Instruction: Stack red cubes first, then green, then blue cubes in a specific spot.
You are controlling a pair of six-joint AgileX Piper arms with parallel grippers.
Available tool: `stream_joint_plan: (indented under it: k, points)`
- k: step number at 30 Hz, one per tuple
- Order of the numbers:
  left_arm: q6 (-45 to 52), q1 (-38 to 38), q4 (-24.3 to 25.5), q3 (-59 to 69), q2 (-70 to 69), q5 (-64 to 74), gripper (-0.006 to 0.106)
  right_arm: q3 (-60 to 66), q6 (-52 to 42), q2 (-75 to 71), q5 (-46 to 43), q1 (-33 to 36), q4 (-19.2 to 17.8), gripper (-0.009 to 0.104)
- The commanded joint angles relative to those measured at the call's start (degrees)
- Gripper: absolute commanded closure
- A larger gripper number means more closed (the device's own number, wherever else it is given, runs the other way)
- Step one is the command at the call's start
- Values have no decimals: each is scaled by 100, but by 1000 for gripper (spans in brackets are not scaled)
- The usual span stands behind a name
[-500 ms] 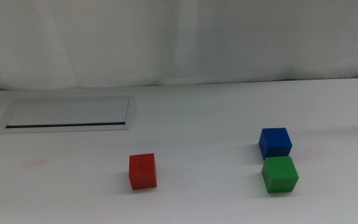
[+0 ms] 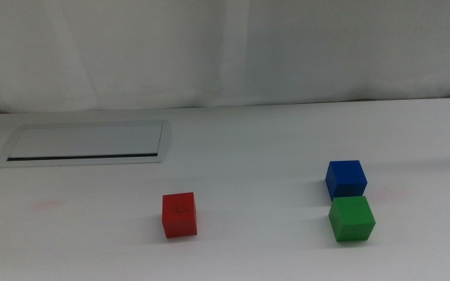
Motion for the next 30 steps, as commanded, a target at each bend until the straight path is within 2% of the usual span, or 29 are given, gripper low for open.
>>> stream_joint_plan:
  k: [1,3,9,12,13,14,17,19,30]
  points:
    - [19,21,-30,208,-12,-11,103,85,-37,14,13,4,-66,97]
    - [19,21,-30,208,-12,138,103,85,-37,14,26,4,73,97]
    - [-37,21,-30,208,-12,180,103,85,-37,14,23,4,174,97]
    - [-523,21,-83,208,-12,-81,98,85,-37,14,-19,4,197,85]
    - [-638,21,-83,208,-12,-43,93,85,7,14,-89,4,238,74]
    - [-682,21,-83,220,-12,32,85,85,108,14,-172,4,347,58]
    - [-999,21,-83,220,-12,105,45,85,246,14,-443,4,636,-5]
    - [-1176,21,-83,220,-12,99,7,85,274,14,-486,4,636,-8]
    - [-1414,11,-73,-7,-12,315,14,85,551,14,-486,4,636,-8]
